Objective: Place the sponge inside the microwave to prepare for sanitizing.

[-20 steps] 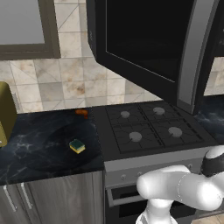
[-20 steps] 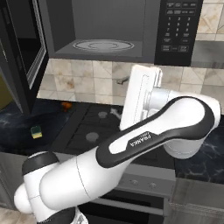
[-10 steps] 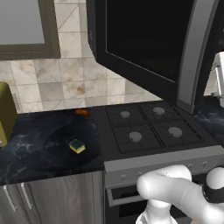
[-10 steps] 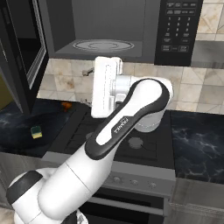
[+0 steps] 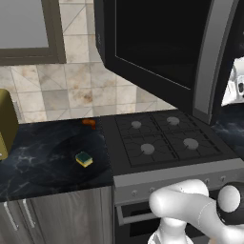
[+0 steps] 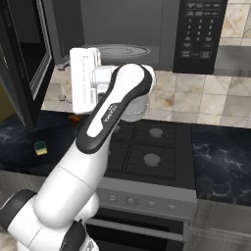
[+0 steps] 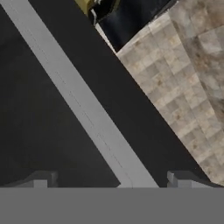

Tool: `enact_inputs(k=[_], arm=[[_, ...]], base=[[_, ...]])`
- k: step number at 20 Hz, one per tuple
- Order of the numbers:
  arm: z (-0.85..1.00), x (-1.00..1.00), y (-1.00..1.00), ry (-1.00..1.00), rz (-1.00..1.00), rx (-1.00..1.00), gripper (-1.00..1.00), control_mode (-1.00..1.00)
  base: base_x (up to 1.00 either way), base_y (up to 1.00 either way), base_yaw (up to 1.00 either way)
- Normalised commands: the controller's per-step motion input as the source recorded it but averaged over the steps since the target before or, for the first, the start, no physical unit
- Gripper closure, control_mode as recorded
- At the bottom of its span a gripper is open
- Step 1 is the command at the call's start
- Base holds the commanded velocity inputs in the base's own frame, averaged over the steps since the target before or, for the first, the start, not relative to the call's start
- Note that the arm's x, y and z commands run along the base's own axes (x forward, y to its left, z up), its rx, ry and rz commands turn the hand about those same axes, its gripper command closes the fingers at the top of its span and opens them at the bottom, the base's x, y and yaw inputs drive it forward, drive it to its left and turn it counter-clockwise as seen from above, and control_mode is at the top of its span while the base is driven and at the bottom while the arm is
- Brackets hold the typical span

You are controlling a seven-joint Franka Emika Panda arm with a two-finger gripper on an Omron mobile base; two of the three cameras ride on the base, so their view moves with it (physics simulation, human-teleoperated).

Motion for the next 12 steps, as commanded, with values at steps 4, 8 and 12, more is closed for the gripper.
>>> enact_inputs(k=[4, 8, 12], arm=[[-0.02, 0.00, 0.94, 0.01, 0.05, 0.00, -1.00, -1.00], [0.00, 0.00, 0.91, 0.06, 0.05, 0.00, -1.00, -1.00], [0.00, 0.00, 0.98, 0.05, 0.04, 0.00, -1.00, -1.00]], base=[[0.00, 0.00, 0.00], [0.00, 0.00, 0.00], [0.00, 0.00, 0.00]])
